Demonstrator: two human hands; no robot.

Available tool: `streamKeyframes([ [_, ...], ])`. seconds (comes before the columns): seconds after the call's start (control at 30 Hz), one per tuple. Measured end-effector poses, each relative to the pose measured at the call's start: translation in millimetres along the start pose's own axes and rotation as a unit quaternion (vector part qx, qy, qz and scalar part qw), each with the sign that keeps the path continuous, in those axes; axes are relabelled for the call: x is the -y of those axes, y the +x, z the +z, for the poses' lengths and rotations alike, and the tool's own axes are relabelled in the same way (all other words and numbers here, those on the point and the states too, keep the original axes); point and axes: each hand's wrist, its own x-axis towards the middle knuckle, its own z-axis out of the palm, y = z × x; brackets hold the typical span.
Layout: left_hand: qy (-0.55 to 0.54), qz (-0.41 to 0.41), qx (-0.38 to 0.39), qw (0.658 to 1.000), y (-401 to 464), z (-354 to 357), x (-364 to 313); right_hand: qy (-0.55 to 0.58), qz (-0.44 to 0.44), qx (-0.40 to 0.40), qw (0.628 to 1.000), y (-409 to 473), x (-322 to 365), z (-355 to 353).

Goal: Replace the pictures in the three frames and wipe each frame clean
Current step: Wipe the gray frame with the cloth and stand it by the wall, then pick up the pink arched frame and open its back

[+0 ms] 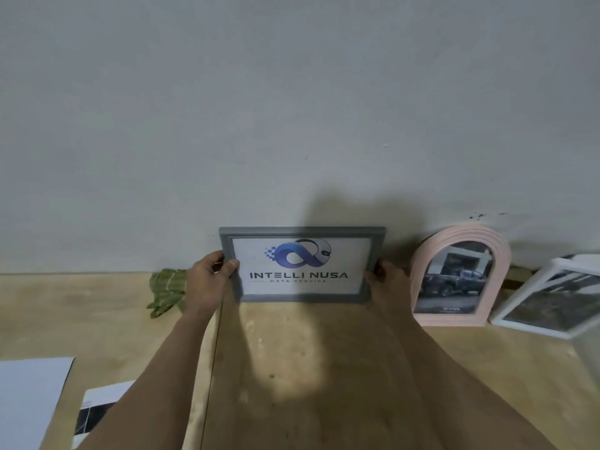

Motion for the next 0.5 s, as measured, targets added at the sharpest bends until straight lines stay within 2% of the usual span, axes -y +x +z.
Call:
streamKeyframes([
  [0.13, 0.020, 0.009, 0.002, 1.000, 2, 2, 3, 0.007, -0.009, -0.018, 1.000, -2, -2, 5],
  [0.2, 0.063, 0.013, -0.001, 0.998, -3, 3, -1, 0.018, 0.005, -0.023, 1.000, -8, 1, 6],
  [0.27, 0.099, 0.004, -0.030, 0.995, -12, 3, -7, 0.057, 0.020, -0.026, 0.998, -19, 7, 5],
  [0.37, 0.100, -0.002, -0.071, 0.992, -37, -2, -19, 0.100, 0.002, -0.035, 0.994, -47, 21, -4],
  [0.5, 0.093, 0.045, -0.052, 0.993, -77, -2, -44, 0.129, -0.016, -0.032, 0.991, -87, 32, -28],
])
